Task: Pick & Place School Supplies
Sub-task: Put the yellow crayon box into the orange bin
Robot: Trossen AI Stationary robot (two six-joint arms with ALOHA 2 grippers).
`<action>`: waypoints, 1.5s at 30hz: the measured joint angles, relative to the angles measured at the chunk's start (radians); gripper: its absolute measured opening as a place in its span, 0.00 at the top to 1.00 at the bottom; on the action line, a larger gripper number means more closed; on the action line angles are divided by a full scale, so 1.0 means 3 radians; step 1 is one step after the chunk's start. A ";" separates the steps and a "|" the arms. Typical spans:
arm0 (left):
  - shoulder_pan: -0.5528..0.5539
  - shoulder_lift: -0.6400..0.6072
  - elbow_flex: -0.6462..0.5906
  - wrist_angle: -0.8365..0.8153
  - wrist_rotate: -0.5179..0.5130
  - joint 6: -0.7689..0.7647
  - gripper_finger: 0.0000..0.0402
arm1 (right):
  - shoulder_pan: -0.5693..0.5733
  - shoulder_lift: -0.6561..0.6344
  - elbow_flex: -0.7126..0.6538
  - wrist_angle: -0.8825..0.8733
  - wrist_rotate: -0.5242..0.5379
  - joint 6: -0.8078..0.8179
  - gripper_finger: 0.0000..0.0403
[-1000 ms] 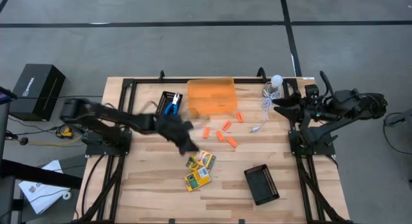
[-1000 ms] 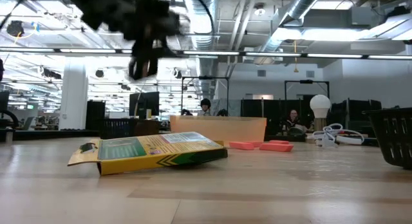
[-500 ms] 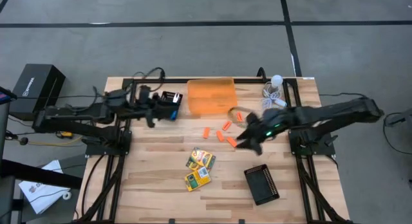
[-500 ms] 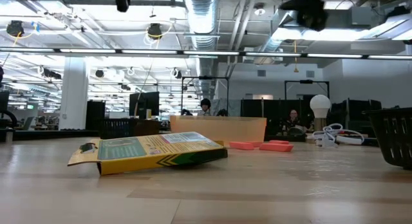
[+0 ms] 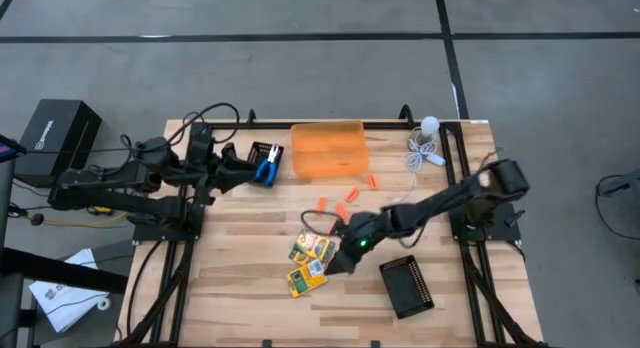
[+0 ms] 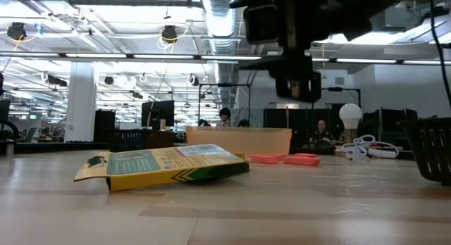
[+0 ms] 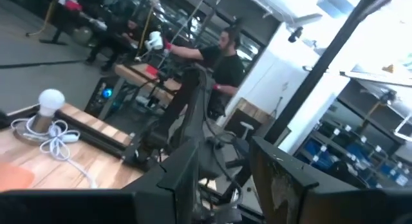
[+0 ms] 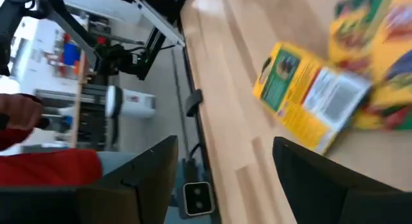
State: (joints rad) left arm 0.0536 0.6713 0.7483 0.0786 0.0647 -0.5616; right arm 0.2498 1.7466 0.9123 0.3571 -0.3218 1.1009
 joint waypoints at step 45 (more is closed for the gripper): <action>0.0000 0.0002 0.0000 -0.0213 0.0215 0.0039 0.67 | -0.0167 0.0629 0.0008 -0.0148 -0.0057 0.0258 0.39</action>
State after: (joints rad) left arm 0.0536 0.6720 0.7483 0.0147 0.1291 -0.5498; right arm 0.1997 1.9354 0.9146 0.3126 -0.3389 1.1784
